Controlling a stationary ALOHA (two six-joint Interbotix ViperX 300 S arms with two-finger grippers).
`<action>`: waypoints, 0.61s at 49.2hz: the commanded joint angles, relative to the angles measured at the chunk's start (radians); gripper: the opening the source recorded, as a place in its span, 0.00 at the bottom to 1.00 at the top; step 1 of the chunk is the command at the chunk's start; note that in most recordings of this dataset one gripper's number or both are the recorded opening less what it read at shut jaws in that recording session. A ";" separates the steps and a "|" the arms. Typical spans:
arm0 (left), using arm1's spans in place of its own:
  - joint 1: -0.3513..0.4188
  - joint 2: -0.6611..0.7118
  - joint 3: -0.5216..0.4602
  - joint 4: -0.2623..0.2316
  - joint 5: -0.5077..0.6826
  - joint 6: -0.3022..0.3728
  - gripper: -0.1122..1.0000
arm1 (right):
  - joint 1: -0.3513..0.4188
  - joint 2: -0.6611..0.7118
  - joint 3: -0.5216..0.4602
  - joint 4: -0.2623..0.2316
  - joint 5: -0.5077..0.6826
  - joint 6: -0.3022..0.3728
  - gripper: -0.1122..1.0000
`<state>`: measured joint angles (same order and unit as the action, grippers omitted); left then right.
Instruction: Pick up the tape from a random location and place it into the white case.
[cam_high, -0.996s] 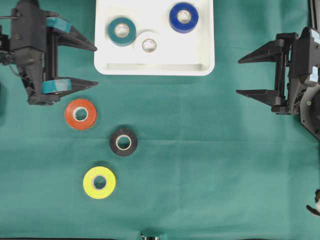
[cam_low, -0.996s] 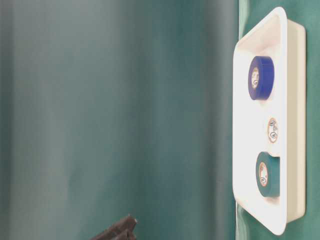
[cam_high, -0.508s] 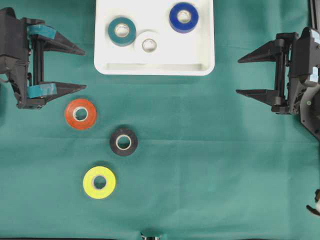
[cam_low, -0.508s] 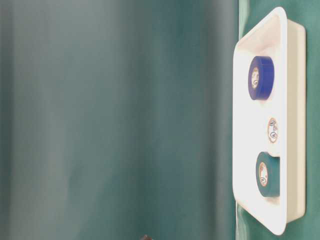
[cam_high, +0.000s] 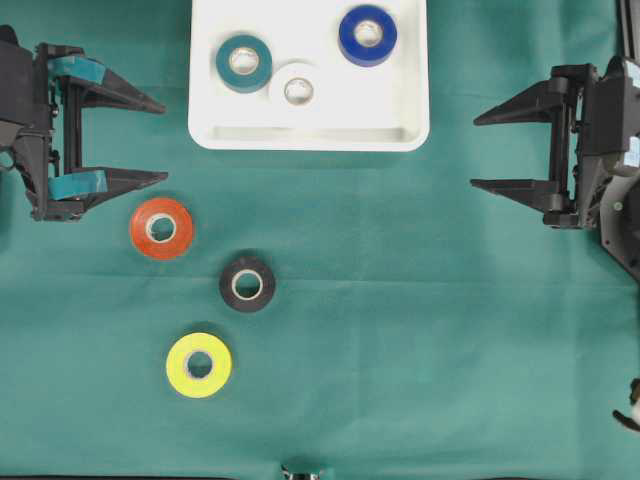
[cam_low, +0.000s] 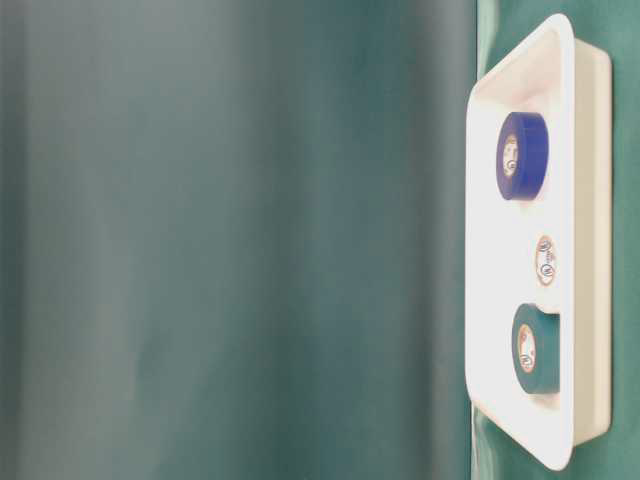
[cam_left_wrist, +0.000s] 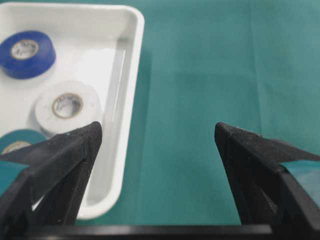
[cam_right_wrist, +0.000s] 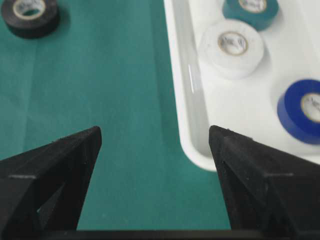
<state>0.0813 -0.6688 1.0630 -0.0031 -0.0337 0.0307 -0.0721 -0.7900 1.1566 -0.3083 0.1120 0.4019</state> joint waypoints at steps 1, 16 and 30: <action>-0.012 0.000 -0.012 -0.003 -0.025 0.000 0.98 | -0.002 0.003 -0.023 -0.005 -0.031 -0.002 0.84; -0.054 0.014 -0.017 -0.002 -0.054 -0.002 0.98 | -0.002 0.003 -0.025 -0.017 -0.089 -0.002 0.84; -0.054 0.014 -0.017 -0.002 -0.054 -0.002 0.98 | -0.002 0.003 -0.025 -0.020 -0.091 -0.002 0.84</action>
<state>0.0307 -0.6550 1.0630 -0.0046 -0.0798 0.0307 -0.0721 -0.7885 1.1566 -0.3252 0.0307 0.4019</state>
